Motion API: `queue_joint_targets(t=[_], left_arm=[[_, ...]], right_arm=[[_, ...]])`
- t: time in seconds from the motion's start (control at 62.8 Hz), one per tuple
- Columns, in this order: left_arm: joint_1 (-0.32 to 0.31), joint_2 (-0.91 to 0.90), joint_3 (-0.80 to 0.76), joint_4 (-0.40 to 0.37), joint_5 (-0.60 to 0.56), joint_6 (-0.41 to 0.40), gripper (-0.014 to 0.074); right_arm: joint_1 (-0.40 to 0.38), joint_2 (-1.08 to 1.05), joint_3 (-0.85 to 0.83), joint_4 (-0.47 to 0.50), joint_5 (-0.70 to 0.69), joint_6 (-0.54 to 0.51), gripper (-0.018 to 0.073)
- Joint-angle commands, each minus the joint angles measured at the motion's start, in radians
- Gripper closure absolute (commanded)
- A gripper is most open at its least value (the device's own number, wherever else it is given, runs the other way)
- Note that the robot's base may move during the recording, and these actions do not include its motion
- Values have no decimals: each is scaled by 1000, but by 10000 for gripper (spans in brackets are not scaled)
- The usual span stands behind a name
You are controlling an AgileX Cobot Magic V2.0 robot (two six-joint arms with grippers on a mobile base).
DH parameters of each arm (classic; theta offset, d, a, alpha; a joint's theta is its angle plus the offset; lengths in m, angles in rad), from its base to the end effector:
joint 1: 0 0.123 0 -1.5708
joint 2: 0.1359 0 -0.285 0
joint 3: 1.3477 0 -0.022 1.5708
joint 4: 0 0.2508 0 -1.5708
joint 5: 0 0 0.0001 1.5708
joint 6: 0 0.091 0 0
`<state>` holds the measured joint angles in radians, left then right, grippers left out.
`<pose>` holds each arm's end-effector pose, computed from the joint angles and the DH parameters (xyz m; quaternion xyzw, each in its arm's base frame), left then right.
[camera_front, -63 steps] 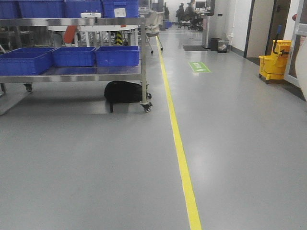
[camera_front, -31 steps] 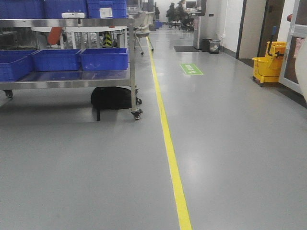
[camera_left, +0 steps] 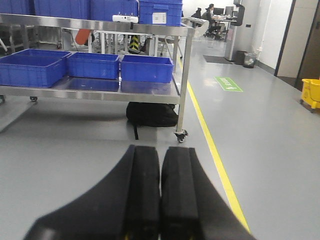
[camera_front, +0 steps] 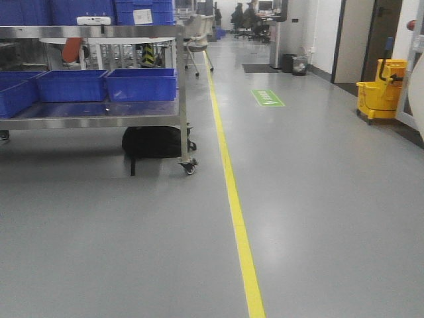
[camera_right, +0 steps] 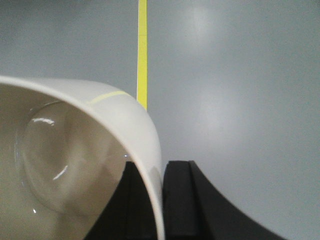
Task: Move white bin to right shelf second layer
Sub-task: 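Drive past the blue-crate racks toward the windows holding the bin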
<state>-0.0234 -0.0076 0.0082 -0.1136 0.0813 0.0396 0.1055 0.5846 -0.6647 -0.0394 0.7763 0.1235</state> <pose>0.0563 -0.0022 0.2035 -0.0144 0.7049 -0.0376 0.7082 0.1037 0.0085 0.3224 0.0019 0.8864 0.0342 0.4616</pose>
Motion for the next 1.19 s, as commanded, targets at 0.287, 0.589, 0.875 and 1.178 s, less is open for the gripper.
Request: queue_joint_targets(t=[0.287, 0.589, 0.875, 1.178], left_arm=[[-6, -19, 28, -1, -87, -5, 512], [-6, -19, 28, -1, -87, -5, 512], [-6, -19, 28, -1, -87, -5, 512], [-6, -19, 28, -1, -87, -5, 512]], right_arm=[[-1, 2, -31, -2, -87, 1, 504], [-1, 2, -31, -2, -87, 1, 504], [-1, 2, -31, -2, -87, 1, 504], [-1, 2, -31, -2, -87, 1, 504]])
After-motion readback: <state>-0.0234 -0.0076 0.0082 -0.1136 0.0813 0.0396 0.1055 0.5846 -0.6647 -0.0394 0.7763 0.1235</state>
